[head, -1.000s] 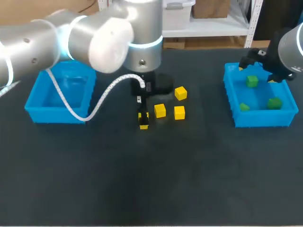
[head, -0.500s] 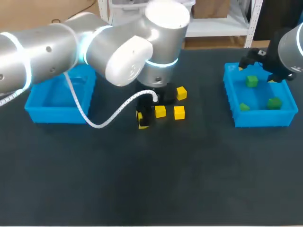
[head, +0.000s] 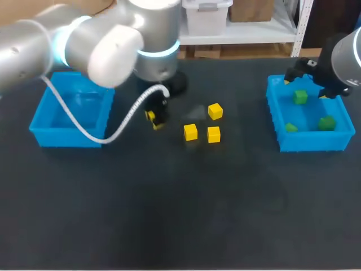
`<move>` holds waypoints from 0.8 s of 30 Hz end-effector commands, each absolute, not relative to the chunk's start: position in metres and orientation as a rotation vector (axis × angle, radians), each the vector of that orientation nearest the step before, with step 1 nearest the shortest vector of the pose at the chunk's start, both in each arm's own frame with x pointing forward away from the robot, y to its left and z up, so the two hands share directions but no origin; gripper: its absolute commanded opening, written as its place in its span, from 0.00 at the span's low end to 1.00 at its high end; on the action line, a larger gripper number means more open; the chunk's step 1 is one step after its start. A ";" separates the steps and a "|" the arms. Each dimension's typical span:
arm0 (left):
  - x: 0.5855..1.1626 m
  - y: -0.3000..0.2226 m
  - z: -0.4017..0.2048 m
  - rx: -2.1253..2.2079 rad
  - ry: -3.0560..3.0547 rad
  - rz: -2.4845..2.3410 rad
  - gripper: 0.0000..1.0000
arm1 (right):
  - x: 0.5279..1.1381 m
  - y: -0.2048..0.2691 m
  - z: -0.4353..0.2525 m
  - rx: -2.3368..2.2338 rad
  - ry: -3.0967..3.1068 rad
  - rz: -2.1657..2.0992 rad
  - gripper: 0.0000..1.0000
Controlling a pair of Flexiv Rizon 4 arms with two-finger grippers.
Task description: Put the green cubes in the right bin and the yellow cubes in the left bin.
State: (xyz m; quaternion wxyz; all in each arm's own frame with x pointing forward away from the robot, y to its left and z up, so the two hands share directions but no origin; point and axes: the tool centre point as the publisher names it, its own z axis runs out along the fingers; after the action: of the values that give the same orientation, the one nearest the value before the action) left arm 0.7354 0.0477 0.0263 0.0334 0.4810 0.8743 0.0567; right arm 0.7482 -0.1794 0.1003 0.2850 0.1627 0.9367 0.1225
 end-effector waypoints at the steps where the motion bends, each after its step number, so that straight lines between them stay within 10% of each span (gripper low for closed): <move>1: 0.742 0.077 0.058 1.151 2.616 0.030 0.00 | 0.747 -0.179 0.099 0.436 2.497 0.326 1.00; 23: 0.762 0.206 0.088 0.532 2.671 0.308 0.00 | 0.747 -0.179 0.099 0.436 2.497 0.326 1.00; 24: 0.761 0.207 0.087 0.534 2.676 0.316 0.24 | 0.747 -0.179 0.099 0.436 2.497 0.326 1.00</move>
State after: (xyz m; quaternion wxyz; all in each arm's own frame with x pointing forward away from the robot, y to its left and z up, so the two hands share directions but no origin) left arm 0.7716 0.2098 0.0873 0.1349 0.1869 0.9668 0.1102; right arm 0.7480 -0.1796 0.1003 0.2851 0.1627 0.9366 0.1225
